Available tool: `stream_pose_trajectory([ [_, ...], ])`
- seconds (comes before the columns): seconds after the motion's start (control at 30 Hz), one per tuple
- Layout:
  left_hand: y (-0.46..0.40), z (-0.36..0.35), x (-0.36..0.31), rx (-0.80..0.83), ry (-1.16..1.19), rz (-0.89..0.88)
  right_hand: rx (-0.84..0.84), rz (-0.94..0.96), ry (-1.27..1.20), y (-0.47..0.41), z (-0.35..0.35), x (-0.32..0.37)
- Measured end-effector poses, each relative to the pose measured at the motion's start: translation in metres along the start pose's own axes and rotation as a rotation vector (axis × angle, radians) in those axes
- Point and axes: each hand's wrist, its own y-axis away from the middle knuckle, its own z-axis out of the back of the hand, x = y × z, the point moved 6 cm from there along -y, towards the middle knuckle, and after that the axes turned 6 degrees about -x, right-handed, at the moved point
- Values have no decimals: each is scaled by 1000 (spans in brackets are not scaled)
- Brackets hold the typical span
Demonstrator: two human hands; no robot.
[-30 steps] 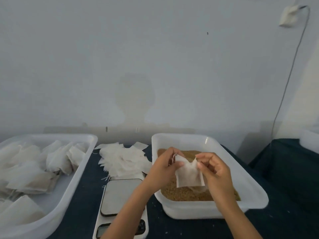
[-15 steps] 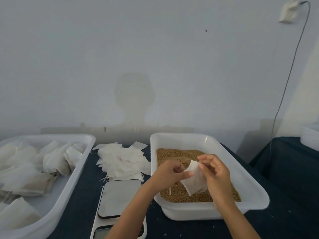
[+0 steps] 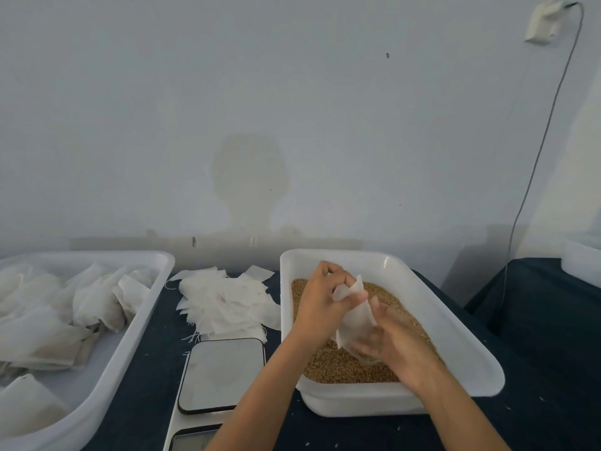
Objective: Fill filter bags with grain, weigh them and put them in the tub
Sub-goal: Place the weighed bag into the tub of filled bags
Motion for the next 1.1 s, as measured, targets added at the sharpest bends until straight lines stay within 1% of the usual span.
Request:
stream_pose_trajectory([
  [0.07, -1, 2, 3, -34, 76, 28, 94, -108, -50, 1, -5, -3],
  [0.13, -1, 6, 10, -89, 140, 92, 86, -132, -50, -1, -5, -6],
  [0.17, 0, 8, 15, -115, 146, 139, 64, -104, -55, -3, -3, -6],
  [0.23, 3, 11, 27, -121, 139, 246, -10, 12, -60, -5, 4, -1],
  [0.27, 4, 11, 33, -104, 133, 292, -51, 92, -20, -5, 8, 4],
  [0.37, 9, 10, 44, -58, 65, 359, -172, 343, 265, 0, 12, 20],
  [0.43, 11, 10, 48, -48, 18, 368, -211, 464, 397, 2, 12, 26],
  [0.5, 13, 9, 50, -43, -2, 358, -223, 543, 452, 3, 12, 28],
  [0.6, 14, 7, 52, -29, 13, 355, -228, 595, 489, 4, 12, 28],
  [0.77, 13, 7, 50, -7, 24, 282, -231, 553, 452, 1, 15, 26],
  [0.87, 8, 5, 41, 30, 24, 205, -235, 419, 528, -5, 21, 18],
  [0.93, 1, 4, 34, 69, -41, 135, -147, 296, 566, -7, 20, 10],
  [1.0, -6, 0, 26, 158, -139, 54, -58, 243, 619, -6, 15, 7],
  [1.1, -12, -12, 13, 371, -337, -76, 4, 242, 665, -4, 2, 10],
])
